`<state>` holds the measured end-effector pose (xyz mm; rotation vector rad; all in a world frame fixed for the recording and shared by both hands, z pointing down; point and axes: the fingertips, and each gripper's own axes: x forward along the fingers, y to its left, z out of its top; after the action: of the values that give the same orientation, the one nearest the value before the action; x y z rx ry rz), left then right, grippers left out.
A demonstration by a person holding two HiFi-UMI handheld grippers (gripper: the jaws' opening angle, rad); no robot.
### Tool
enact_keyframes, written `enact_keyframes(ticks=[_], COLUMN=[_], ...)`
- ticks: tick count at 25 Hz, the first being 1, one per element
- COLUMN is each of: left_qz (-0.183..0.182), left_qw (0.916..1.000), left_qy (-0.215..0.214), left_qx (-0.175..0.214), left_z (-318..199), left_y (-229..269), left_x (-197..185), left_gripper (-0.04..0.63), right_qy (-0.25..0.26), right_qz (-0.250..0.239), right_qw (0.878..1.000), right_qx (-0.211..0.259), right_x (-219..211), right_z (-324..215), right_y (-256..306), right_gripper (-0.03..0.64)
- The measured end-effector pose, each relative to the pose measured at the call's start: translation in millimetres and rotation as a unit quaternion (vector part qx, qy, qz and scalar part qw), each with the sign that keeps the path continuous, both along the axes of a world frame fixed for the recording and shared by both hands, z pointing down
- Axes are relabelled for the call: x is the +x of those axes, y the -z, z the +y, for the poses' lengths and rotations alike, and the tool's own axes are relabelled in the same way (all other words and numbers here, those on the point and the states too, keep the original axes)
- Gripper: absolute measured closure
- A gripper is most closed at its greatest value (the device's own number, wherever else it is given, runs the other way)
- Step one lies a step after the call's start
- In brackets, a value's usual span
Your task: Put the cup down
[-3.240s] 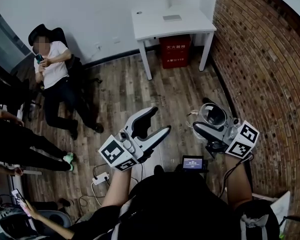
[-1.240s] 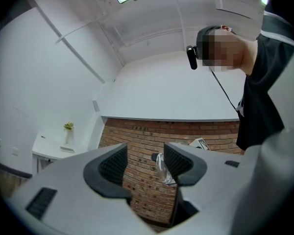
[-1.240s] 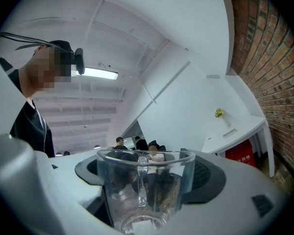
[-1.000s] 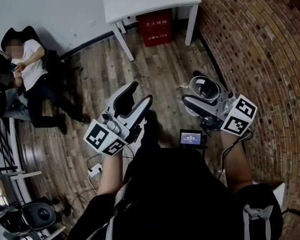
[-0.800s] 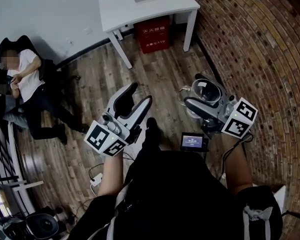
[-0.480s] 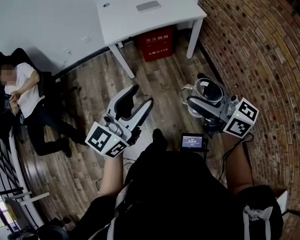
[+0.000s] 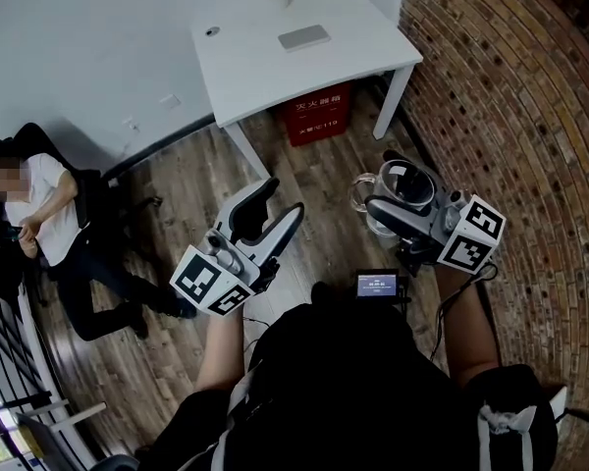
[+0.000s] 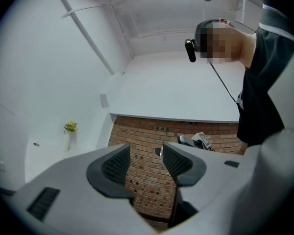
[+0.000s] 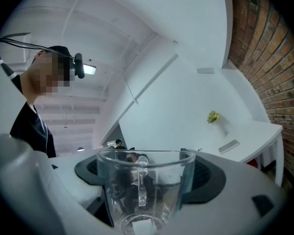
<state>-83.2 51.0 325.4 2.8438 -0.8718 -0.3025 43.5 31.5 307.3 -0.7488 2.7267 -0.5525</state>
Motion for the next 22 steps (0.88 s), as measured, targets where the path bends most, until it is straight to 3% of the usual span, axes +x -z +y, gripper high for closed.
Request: enact_keyframes(ticks=[12, 22], left_qz=[-0.013, -0.018], left_qw=[0.9999, 0.9994], left_qy=[-0.006, 0.028], left_qx=[-0.005, 0.011], left_z=[-91.5, -222.3], left_y=[-18.5, -0.4], left_x=[3.9, 11.7], left_gripper=[0.38, 0.38], right_qy=[0.013, 0.058], right_qz=[-0.009, -0.018], right_qw=[1.0, 0.998], right_qx=[-0.005, 0.01], right_x=[-3.8, -5.5], right_z=[-102.3, -240.8], right_y=[-16.3, -1.6], right_gripper=[0.179, 0.179])
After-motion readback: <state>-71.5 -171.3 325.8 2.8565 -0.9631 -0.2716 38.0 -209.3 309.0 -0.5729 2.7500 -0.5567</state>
